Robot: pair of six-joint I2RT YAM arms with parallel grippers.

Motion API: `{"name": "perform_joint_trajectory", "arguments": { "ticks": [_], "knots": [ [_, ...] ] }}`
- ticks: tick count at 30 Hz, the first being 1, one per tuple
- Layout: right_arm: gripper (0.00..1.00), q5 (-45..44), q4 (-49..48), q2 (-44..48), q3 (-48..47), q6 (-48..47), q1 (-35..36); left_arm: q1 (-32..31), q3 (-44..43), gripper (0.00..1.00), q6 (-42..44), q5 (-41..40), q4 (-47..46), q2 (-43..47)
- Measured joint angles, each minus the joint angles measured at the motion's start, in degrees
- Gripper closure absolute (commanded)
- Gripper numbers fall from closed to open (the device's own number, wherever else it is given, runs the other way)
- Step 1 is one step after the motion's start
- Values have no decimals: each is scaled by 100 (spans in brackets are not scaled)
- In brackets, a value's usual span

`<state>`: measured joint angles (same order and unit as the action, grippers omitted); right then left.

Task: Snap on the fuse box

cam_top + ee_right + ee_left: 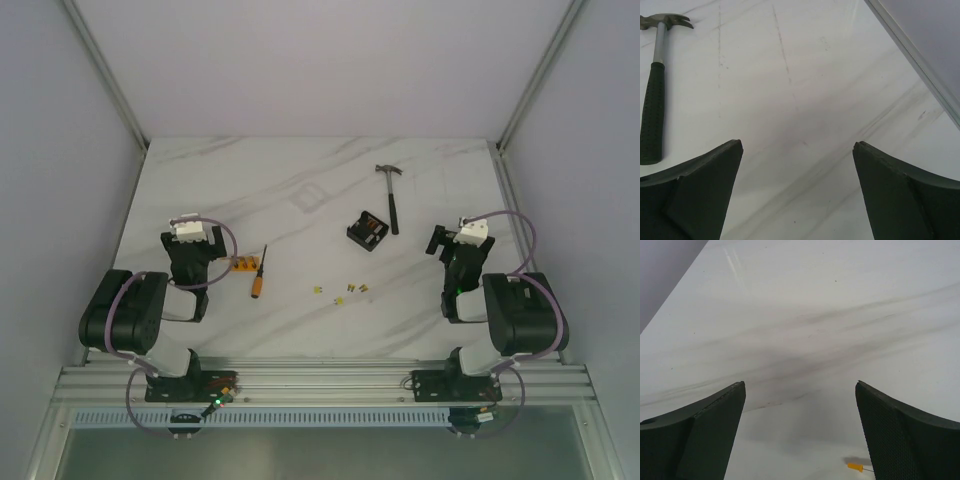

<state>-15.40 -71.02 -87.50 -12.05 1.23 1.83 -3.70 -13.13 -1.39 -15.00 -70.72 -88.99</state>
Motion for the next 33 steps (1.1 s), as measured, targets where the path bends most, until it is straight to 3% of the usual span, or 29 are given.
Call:
{"name": "perform_joint_trajectory", "arguments": {
  "ticks": [16, 21, 26, 33],
  "knots": [
    [0, 256, 278, 192, -72, -83, 4, 0, -101, 0, -2, -4, 286, 79],
    [0, 385, 1620, 901, -732, -103, 109, 0, -713, 0, -118, -105, 1473, 844],
    [0, 739, 2881, 1556, -1482, 61, 407, 0, -1217, 0, -800, -120, 2492, 1836],
    [0, 1633, 4205, 1408, -2129, 472, 964, 0, -1552, 0, -2192, 802, 3709, 2404]
  ]
}}
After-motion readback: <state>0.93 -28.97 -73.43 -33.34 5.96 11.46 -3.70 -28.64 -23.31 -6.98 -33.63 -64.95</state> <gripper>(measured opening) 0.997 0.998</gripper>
